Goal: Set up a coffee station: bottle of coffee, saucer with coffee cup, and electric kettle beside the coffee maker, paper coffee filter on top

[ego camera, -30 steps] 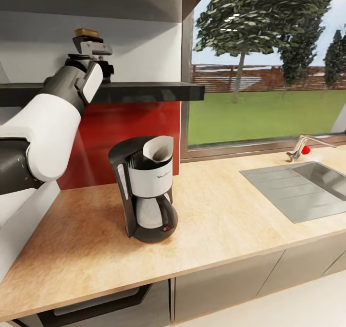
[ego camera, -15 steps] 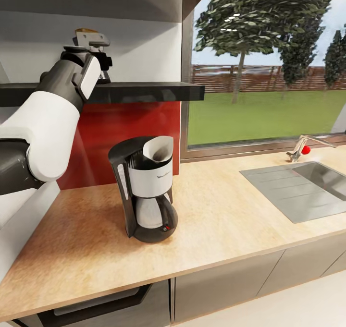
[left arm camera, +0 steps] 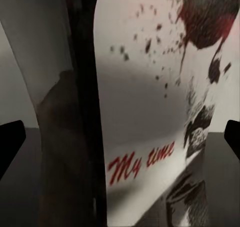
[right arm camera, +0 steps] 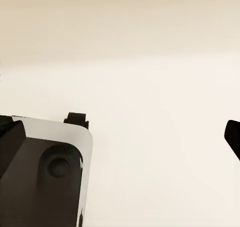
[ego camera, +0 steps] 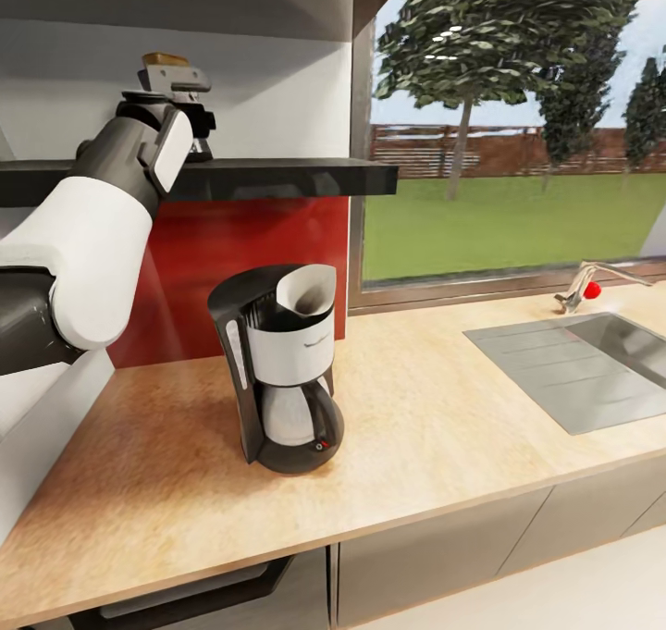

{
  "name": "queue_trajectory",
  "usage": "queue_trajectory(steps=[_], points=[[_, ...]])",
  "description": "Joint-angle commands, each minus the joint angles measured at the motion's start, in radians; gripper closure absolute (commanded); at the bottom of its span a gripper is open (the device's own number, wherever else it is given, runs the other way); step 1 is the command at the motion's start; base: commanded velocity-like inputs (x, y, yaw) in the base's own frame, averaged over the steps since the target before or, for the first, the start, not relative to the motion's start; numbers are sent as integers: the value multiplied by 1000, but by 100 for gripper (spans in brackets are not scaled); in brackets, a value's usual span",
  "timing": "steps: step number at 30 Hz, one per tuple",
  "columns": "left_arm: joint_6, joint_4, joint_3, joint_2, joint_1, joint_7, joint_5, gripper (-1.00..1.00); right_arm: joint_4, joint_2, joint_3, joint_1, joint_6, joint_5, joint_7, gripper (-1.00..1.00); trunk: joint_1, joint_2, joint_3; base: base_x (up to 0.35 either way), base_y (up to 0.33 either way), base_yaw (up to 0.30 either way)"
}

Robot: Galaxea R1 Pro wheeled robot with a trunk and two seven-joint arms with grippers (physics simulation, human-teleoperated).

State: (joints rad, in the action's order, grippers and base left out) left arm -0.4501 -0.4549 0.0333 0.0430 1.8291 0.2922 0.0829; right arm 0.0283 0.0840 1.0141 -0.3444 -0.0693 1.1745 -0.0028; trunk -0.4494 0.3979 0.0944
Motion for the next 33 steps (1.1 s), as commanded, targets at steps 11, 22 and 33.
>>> queue_trajectory(steps=[11,22,33], points=[[-14,-11,1,3,1,-2,5,100,-1,0,9,-1,-3,8,0,-100,-1,2,2,4,1,0],[-13,-10,4,1,1,-4,4,100,-1,2,9,-1,-3,8,0,-100,-1,2,2,0,0,0],[-15,-12,4,1,1,-4,3,100,-1,2,9,-1,-3,8,0,-100,-1,2,2,0,0,0]])
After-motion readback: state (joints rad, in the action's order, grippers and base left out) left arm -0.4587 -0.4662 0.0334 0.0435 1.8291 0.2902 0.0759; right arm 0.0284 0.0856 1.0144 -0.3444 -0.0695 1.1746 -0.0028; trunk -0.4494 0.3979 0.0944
